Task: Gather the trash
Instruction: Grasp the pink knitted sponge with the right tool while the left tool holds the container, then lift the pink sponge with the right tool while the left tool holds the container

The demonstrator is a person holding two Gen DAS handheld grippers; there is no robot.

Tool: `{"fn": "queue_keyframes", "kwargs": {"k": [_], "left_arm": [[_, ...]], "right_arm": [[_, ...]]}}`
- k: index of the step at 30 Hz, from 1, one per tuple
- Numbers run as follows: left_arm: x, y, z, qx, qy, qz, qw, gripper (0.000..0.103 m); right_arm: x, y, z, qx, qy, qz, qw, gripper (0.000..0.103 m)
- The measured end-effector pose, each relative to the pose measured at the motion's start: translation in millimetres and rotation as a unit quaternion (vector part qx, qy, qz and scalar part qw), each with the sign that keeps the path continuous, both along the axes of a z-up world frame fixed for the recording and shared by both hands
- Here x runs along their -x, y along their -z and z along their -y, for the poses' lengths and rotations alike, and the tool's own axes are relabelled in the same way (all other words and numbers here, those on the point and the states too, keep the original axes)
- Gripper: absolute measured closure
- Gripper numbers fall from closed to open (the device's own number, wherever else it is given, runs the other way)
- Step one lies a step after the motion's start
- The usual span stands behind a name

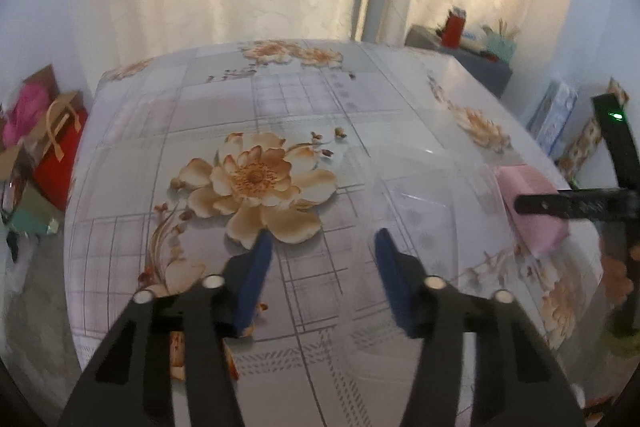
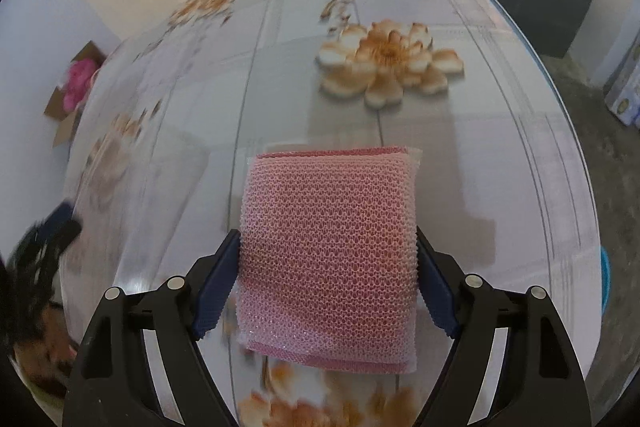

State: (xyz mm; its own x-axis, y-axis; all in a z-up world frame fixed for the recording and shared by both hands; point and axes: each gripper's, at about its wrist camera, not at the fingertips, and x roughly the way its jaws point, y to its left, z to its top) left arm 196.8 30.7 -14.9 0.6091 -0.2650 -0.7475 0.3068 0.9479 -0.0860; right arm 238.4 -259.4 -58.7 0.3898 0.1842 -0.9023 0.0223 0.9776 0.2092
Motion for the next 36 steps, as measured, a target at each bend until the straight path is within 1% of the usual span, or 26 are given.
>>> {"fn": "queue_keyframes", "kwargs": {"k": [1,3,6,9,11,14,16,17,18,20,21,23,25,27,30,31,32,33,34,35,36], "left_arm": [[-1,1,3,-0.009,0.005,-0.002,0.9999,0.067],[0,2,5,-0.009,0.009,-0.009,0.9999,0.086],[6,2,4,0.003,0.004,-0.028,0.9996,0.095],[19,1,1,0.014,-0.007,-0.044,0.9989,0.096],[31,1,-5,0.032,-0.019,-0.064,0.9972,0.096],[52,5,-14,0.071,-0.041,-0.104,0.9912,0.096],[64,5,-16,0.071,-0.049,-0.112,0.99,0.087],[68,4,-16,0.072,-0.051,-0.111,0.9899,0.074],[73,1,-18,0.08,-0.055,-0.105,0.9896,0.065],[75,-6,-20,0.086,-0.056,-0.089,0.9907,0.059],[74,-10,-19,0.081,-0.053,-0.079,0.9922,0.056],[69,-12,-16,0.066,-0.051,-0.068,0.9942,0.055],[58,-11,-13,0.058,-0.045,-0.066,0.9951,0.055],[43,-4,-9,0.04,-0.04,-0.071,0.9959,0.055],[23,7,-4,0.025,-0.035,-0.086,0.9954,0.055],[19,9,-4,0.027,-0.032,-0.086,0.9954,0.056],[16,12,-4,0.028,-0.029,-0.086,0.9954,0.065],[13,13,-4,0.024,-0.029,-0.089,0.9953,0.076],[12,15,-4,0.028,-0.028,-0.096,0.9946,0.081],[12,16,-6,0.036,-0.027,-0.1,0.994,0.089],[13,17,-7,0.039,-0.029,-0.101,0.9937,0.093]], "right_arm": [[9,0,0,-0.009,-0.005,0.001,1.0,0.027],[20,-1,-2,-0.015,-0.011,0.004,1.0,0.027],[33,-2,-7,-0.014,-0.023,0.011,1.0,0.027],[39,-2,-12,-0.014,-0.033,0.02,0.999,0.027],[46,-3,-14,-0.015,-0.04,0.024,0.999,0.027],[51,-3,-24,-0.011,-0.059,0.033,0.998,0.026],[53,-3,-27,-0.011,-0.072,0.037,0.997,0.026],[57,-3,-26,-0.013,-0.075,0.037,0.996,0.025],[58,-2,-26,-0.015,-0.078,0.036,0.996,0.025],[58,-2,-28,-0.018,-0.082,0.038,0.996,0.024],[58,-2,-31,-0.02,-0.088,0.04,0.995,0.024],[60,-5,-35,-0.016,-0.099,0.047,0.994,0.023],[61,-6,-38,-0.011,-0.104,0.052,0.993,0.022],[62,-7,-42,-0.006,-0.109,0.053,0.993,0.022],[64,-6,-45,0.002,-0.112,0.053,0.992,0.022],[64,-7,-46,0.007,-0.112,0.053,0.992,0.022],[65,-7,-46,0.011,-0.112,0.055,0.992,0.022],[65,-8,-46,0.016,-0.113,0.057,0.992,0.021],[65,-9,-46,0.018,-0.114,0.059,0.992,0.021],[66,-10,-45,0.021,-0.113,0.062,0.991,0.02],[66,-11,-44,0.023,-0.113,0.065,0.991,0.019]]}}
